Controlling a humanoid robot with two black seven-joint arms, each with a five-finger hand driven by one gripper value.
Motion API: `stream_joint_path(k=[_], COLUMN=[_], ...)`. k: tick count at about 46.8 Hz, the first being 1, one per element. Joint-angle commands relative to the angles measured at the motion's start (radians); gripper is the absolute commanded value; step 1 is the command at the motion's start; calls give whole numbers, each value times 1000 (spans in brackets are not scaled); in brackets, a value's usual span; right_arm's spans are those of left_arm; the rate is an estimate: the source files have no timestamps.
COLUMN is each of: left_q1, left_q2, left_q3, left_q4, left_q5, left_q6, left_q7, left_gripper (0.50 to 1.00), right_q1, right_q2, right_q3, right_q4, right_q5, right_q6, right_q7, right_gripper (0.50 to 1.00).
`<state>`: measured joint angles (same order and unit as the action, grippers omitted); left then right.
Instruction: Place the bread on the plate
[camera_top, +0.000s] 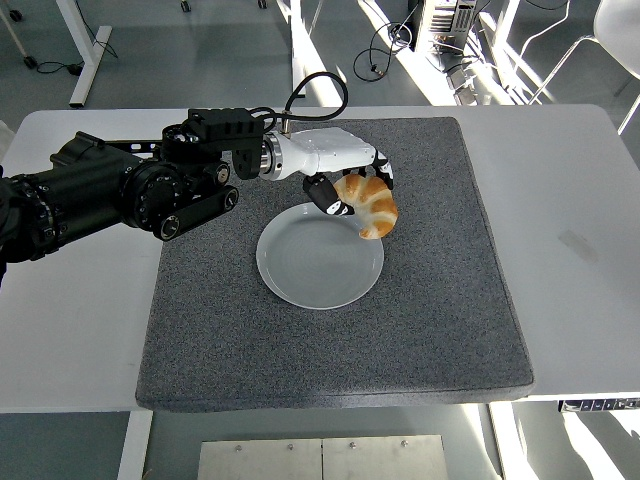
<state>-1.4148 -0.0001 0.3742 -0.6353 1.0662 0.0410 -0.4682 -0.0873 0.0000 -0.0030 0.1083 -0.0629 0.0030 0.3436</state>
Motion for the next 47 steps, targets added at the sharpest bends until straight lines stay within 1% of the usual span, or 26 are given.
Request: stream_joint_path(k=[1,8,19,35,36,39,40,41,43,45,47], left_q1=[0,7,23,31,31,30,28,27,22,19,14], left_q2=[0,0,0,0,0,0,0,0,0,0,0], left_q3=[26,92,137,130,132,129,126,123,112,107,104], left_q4=[0,0,0,3,3,2,0,2,0,0,-1], left_q5=[0,0,-2,-15,-15,-15,-17,-17,-17,-17,-17], left_q6=[-18,-23,-23,-23,-21,-23,-23,-23,-24,-29,-32], left_q7=[-15,-30,-44,-43,-41,-41,-41,-41,-41,-43,-43], left_gripper=[500,500,500,500,528,779,831,863,899,952,963], right_q1=[0,0,0,0,0,0,0,0,0,0,0], right_q2=[0,0,0,0,0,0,0,0,0,0,0], right_q3=[0,0,0,0,0,0,0,0,0,0,0], right_q4=[-1,-1,-1,1,1,-1,-1,1,-1,1,-1], right_q5=[0,0,0,0,0,0,0,0,0,0,0], right_q6=[0,0,0,0,0,0,0,0,0,0,0], right_q7=[0,0,0,0,0,0,0,0,0,0,0], right_gripper=[1000,1000,1000,1000,1000,1000,1000,1000,1000,1000,1000])
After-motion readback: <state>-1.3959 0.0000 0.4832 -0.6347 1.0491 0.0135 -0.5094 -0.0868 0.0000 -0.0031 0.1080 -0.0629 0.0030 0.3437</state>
